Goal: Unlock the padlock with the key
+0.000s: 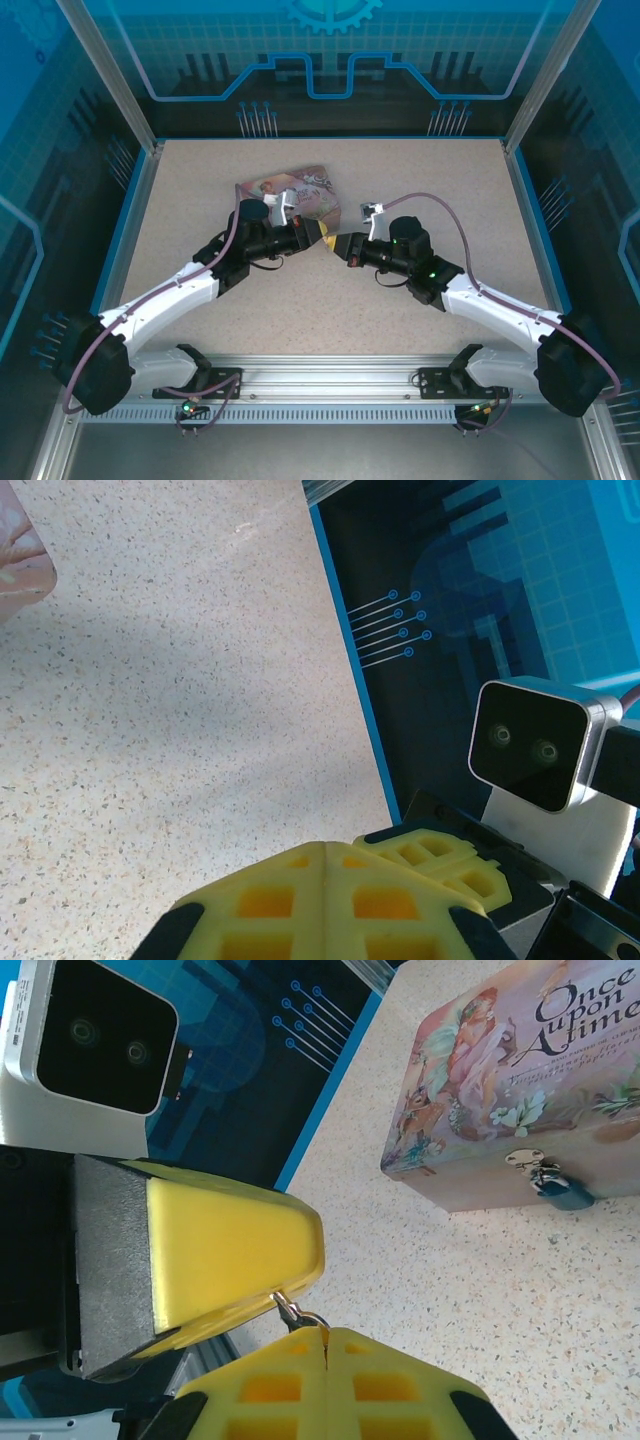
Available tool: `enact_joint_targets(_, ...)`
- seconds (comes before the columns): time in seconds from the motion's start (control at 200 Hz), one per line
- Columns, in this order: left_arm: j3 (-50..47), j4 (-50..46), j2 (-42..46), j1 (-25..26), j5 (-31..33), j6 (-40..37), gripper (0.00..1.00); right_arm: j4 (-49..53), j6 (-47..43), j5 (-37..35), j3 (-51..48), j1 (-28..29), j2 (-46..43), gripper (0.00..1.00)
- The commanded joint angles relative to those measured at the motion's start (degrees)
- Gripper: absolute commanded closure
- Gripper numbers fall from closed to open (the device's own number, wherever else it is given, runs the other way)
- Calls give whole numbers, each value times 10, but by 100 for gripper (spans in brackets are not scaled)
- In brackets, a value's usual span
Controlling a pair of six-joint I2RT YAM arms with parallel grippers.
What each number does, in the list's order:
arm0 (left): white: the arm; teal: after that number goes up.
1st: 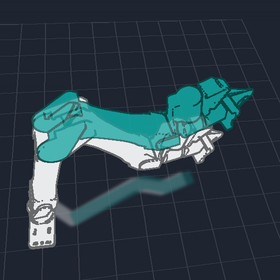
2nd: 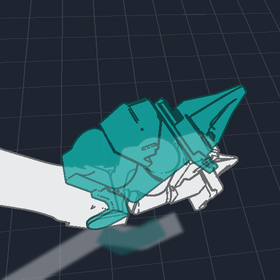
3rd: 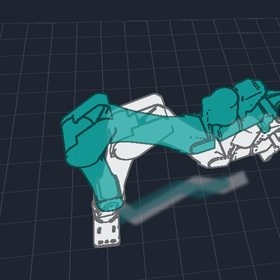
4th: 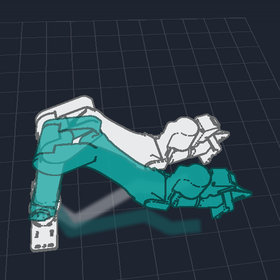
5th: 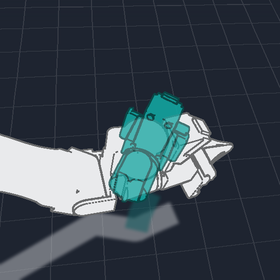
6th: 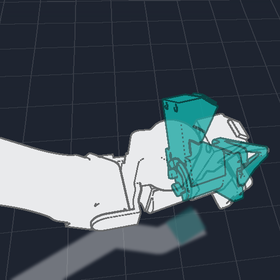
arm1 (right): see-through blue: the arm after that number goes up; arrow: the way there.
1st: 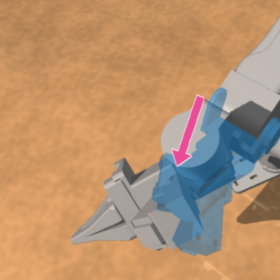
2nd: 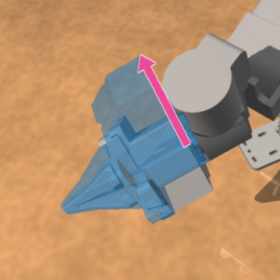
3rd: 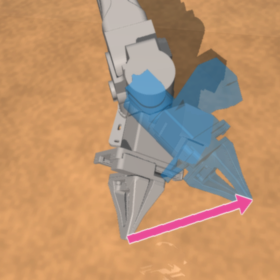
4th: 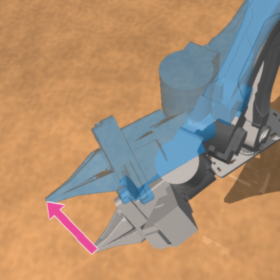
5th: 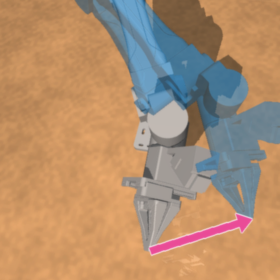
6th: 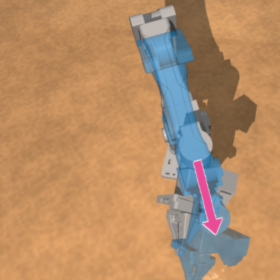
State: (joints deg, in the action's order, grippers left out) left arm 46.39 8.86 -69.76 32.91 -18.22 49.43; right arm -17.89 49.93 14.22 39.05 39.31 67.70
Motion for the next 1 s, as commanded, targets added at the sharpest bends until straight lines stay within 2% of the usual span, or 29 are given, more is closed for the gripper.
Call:
enact_joint_targets(0.0,16,-9,10,6,-6,-19,100,-30,-14,47,7,-9,-18,99)
enact_joint_targets(0.03,18,-14,14,6,-4,-24,100,-33,-19,60,3,-16,-25,96)
enact_joint_targets(0.12,24,-28,32,6,0,-46,100,-52,-31,109,-16,-46,-48,76)
enact_joint_targets(0.205,34,-36,46,6,-6,-66,100,-78,-36,162,-34,-76,-67,61)
enact_joint_targets(0.365,55,-53,60,7,-29,-100,100,-121,-37,235,-44,-105,-81,39)
enact_joint_targets(0.46,64,-53,61,6,-45,-107,100,-130,-43,255,-33,-101,-69,32)
enact_joint_targets(0.585,71,-53,60,6,-55,-112,100,-152,-40,267,-18,-91,-43,31)
enact_joint_targets(0.78,73,-51,56,6,-62,-112,100,-174,-32,268,10,-68,-1,37)
enact_joint_targets(0.9,72,-54,56,6,-61,-113,100,-176,-30,271,25,-64,16,46)
enact_joint_targets(0.995,70,-54,56,7,-59,-111,100,-176,-30,269,27,-63,22,57)
